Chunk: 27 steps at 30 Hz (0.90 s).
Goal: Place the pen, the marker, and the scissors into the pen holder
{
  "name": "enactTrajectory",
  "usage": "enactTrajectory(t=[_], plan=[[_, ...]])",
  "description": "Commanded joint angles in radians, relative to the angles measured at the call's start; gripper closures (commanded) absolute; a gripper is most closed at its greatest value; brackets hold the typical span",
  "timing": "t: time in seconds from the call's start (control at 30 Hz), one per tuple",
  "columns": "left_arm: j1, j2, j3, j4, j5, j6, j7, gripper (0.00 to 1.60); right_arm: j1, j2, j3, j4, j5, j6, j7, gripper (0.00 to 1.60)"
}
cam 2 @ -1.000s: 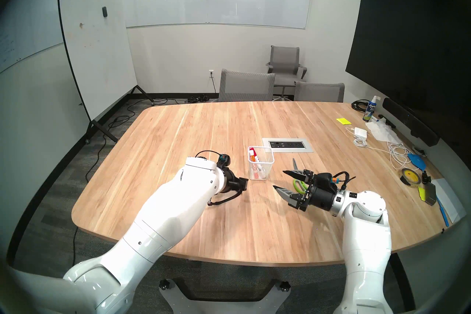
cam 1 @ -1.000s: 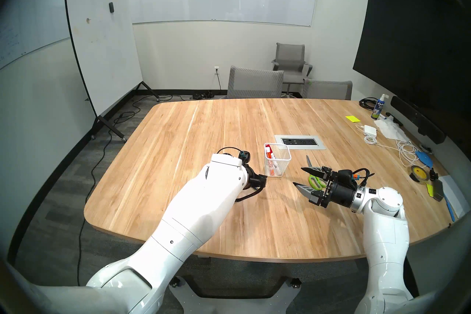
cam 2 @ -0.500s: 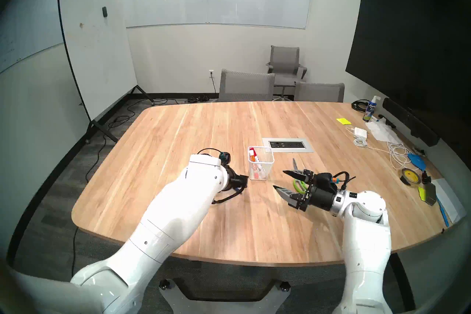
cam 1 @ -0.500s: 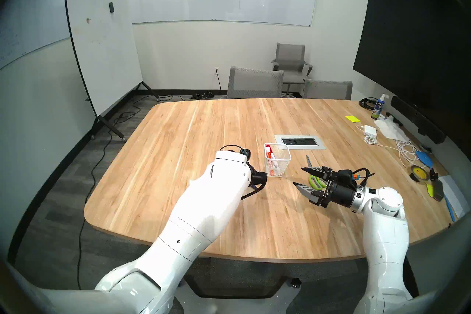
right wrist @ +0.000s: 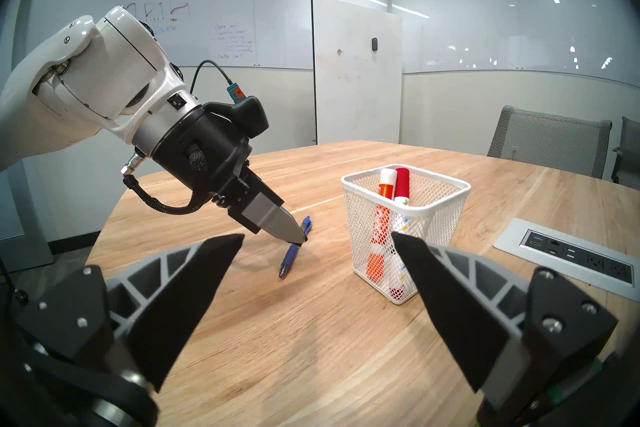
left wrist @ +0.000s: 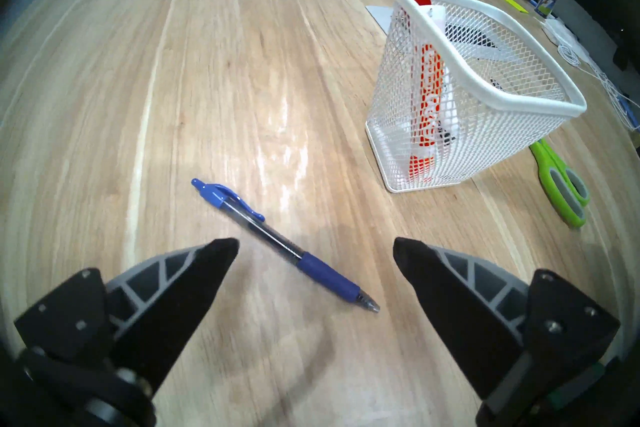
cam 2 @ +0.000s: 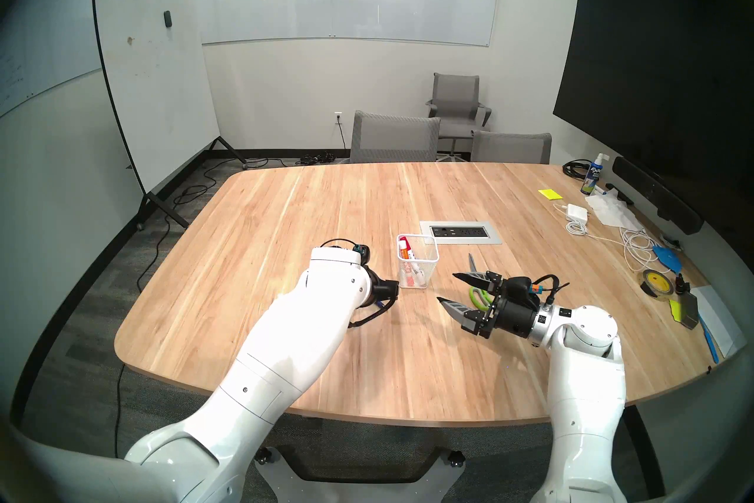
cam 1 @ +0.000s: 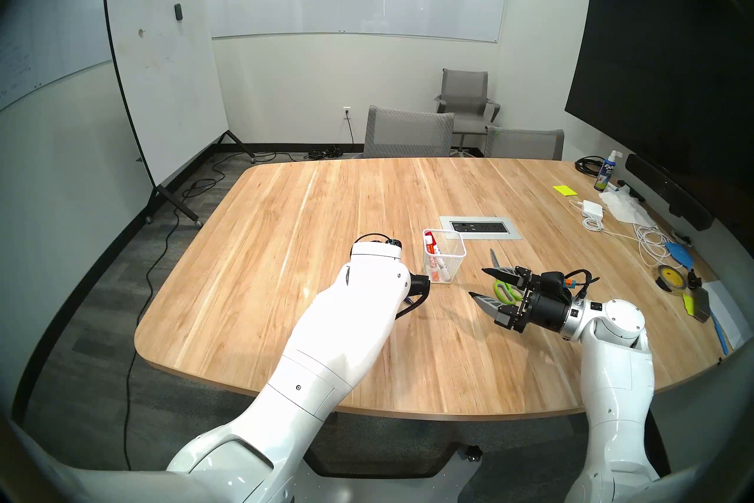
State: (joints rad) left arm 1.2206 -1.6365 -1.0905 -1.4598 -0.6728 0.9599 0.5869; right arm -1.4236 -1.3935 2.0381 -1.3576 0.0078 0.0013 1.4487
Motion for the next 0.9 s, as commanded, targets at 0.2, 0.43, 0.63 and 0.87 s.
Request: enactTrajectory(t=[0.2,0.43,0.63,0.87], plan=[[-0.013,-0.048,-0.009,0.013,-0.013,-0.012,0.034,0.0,0.016,-0.003,0.001,-0.017,0.0,0.002,0.001,0.0],[-0.018,-0.05,-0.019,0.036,-0.024,-0.021,0.046,0.0,0.018,-0.006,0.005,-0.017,-0.005,0.002,0.005,0.0],[-0.021,-0.053,-0.026,0.05,-0.034,-0.021,0.052,0.0,0.019,-0.008,0.008,-0.017,-0.008,0.002,0.007,0.0],[-0.03,-0.053,-0.035,0.075,-0.048,-0.026,0.054,0.0,0.02,-0.012,0.012,-0.017,-0.012,0.002,0.01,0.0]])
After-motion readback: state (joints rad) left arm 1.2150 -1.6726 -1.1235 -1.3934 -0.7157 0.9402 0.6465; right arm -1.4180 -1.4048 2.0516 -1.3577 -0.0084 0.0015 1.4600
